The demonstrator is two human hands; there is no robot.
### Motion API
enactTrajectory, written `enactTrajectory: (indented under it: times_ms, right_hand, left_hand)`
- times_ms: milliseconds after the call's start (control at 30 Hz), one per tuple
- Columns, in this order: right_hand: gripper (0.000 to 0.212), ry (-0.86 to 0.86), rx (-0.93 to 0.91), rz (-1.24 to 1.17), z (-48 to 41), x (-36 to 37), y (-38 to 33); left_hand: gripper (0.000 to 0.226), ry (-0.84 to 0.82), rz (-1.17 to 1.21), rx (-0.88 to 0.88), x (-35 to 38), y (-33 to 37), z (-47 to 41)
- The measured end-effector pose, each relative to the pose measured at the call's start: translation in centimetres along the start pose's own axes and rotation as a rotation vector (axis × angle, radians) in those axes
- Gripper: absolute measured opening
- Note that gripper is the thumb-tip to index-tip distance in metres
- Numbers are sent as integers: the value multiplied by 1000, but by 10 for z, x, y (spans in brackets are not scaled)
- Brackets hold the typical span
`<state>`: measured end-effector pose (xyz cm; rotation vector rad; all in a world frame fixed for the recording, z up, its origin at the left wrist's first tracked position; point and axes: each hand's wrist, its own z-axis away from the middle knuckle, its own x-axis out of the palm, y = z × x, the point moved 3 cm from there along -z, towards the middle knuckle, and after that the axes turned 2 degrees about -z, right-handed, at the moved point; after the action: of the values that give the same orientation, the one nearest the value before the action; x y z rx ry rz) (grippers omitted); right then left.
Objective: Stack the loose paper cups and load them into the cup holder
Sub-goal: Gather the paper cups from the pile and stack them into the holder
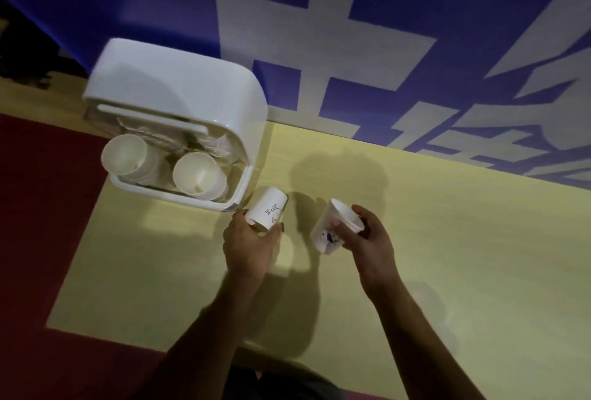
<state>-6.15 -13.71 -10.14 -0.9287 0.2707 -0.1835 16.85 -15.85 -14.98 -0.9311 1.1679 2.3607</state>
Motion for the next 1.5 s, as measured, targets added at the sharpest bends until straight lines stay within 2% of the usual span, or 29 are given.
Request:
enactTrajectory:
  times_ms: [67, 200, 367, 500, 600, 767, 1100, 1233, 1500]
  right_hand:
    - [73, 12, 1, -50, 10, -3, -2]
    - [48, 15, -93, -59, 26, -4, -25]
    - [65, 17, -245, 28, 44, 15, -62]
    - [59, -33, -297, 38, 61, 53, -84]
    - [57, -49, -308, 0, 74, 84, -94]
    - [55, 37, -296, -72, 86, 125, -97]
    - [60, 175, -313, -147, 103, 144, -82]
    - [60, 202, -309, -188, 110, 147, -79]
    - [65, 267, -400, 89, 117, 159, -96]
  left_hand:
    - [82, -33, 101, 31, -7, 4, 8]
    - [84, -91, 232, 154, -39, 19, 37]
    - [85, -42, 246, 351, -103, 39, 60]
    - [74, -28, 279, 446, -149, 42, 51]
    - [76, 45, 262, 470, -183, 39, 38]
    - [77, 131, 275, 576, -219, 38, -3]
    - [79, -70, 81, 696, -197, 35, -65]
    - [79, -157, 0, 677, -180, 32, -78]
    - [88, -219, -7, 607, -170, 32, -86]
